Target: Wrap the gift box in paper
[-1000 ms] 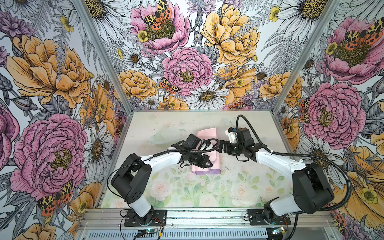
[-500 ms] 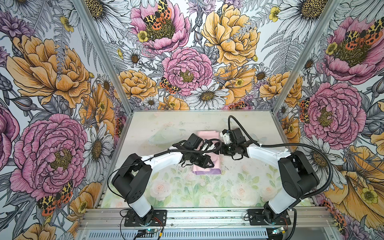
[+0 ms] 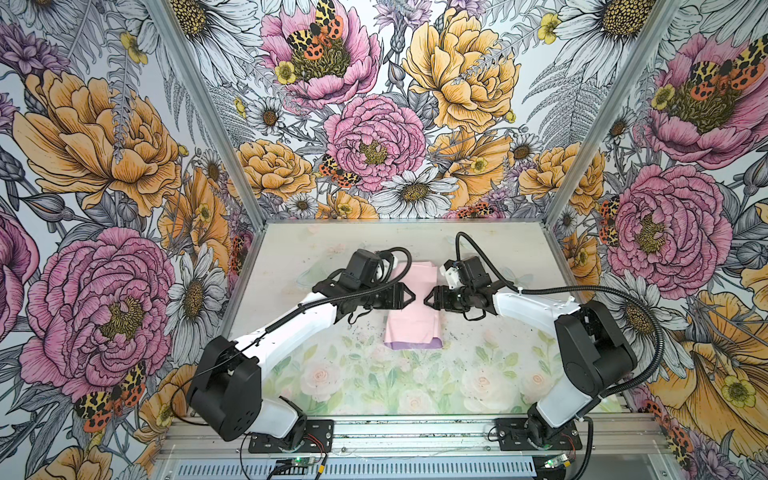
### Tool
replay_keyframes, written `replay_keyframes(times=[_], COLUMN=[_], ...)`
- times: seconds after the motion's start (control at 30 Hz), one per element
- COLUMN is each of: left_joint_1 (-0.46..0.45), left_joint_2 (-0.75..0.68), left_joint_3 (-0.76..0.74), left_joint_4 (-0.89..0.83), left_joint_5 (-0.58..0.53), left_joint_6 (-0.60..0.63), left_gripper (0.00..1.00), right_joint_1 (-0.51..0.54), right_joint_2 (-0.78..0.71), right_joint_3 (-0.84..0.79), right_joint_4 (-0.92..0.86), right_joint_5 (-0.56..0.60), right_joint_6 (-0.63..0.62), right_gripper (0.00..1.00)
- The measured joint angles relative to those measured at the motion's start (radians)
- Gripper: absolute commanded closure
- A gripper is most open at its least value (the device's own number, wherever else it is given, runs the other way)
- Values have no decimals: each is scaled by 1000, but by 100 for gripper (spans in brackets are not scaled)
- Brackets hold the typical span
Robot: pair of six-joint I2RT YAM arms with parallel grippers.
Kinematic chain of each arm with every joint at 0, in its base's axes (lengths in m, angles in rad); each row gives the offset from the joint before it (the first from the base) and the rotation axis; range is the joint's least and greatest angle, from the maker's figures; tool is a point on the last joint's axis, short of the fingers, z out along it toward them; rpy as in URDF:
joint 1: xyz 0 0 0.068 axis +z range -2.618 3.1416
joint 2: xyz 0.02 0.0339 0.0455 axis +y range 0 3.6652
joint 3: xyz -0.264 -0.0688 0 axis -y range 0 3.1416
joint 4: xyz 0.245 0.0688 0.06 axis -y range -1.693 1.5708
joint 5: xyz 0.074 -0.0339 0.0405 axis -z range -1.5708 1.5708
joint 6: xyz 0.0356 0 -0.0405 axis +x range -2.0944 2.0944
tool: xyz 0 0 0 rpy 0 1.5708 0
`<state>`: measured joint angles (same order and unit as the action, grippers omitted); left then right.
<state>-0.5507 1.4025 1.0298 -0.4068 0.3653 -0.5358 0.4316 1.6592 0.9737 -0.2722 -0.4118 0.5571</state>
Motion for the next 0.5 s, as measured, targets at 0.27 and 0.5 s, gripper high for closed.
replay_keyframes(times=[0.27,0.5], left_joint_1=[74,41], left_joint_2=[104,208], left_joint_3=[-63,-53], left_joint_4=[23,96], left_joint_5=[-64,-64], left_joint_6=[-126,-188], left_gripper=[37,38], right_joint_1=[0,-1], right_joint_2=[0,0], right_joint_3=[12,31], right_joint_4=[-12,-22], right_joint_5=[0,-4], right_joint_6=[2,17], right_gripper=[36,32])
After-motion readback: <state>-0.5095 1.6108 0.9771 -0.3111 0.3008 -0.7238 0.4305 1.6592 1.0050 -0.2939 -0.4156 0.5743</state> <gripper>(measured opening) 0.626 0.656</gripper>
